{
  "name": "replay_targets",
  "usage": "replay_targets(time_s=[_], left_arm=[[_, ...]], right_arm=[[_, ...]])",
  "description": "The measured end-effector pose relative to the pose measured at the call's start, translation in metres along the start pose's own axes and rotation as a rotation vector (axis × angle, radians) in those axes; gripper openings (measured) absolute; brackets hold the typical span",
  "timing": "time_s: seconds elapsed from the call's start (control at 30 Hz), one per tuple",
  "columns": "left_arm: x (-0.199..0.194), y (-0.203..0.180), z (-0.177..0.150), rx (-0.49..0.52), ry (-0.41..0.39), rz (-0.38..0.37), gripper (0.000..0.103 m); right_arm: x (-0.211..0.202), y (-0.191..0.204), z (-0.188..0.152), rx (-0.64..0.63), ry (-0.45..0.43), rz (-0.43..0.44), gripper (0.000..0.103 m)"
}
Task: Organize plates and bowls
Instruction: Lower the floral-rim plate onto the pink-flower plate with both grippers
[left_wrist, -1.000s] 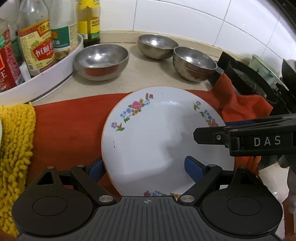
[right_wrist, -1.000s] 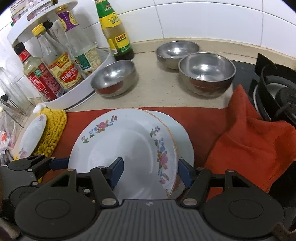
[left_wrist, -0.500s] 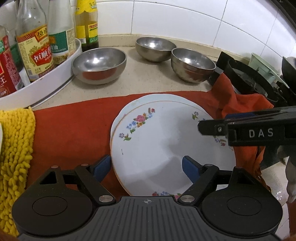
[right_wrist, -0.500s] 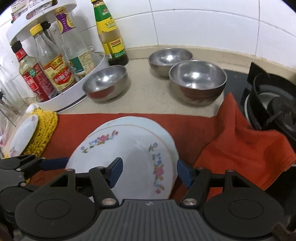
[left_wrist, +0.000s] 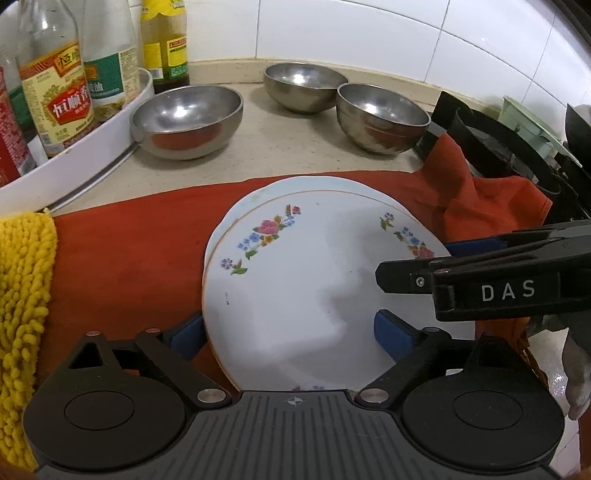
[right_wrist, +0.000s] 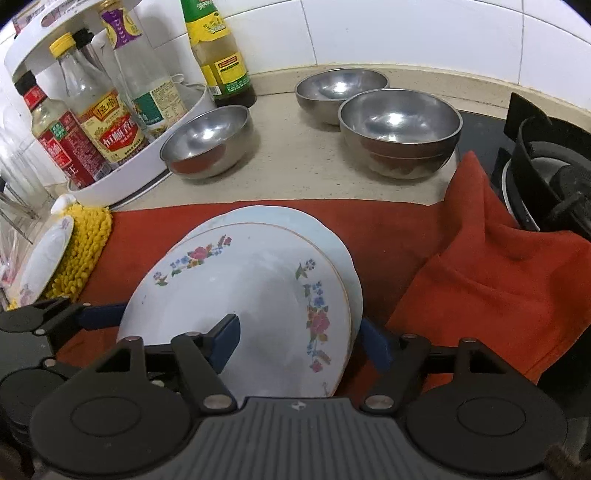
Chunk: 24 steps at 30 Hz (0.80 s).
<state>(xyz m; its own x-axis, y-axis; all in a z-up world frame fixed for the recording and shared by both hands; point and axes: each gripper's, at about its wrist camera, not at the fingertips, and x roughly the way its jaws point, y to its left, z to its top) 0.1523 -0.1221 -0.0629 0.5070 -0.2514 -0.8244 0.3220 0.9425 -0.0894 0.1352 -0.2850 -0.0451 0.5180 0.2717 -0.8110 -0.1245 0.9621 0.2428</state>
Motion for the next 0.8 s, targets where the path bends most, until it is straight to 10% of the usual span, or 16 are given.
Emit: replay_targets(time_s=[0.8], left_arm=[[-0.025, 0.056, -0.009, -0.105, -0.054, 0.152, 0.094]], right_arm=[[0.023, 0.067, 0.015, -0.118, 0.016, 0.117, 0.068]])
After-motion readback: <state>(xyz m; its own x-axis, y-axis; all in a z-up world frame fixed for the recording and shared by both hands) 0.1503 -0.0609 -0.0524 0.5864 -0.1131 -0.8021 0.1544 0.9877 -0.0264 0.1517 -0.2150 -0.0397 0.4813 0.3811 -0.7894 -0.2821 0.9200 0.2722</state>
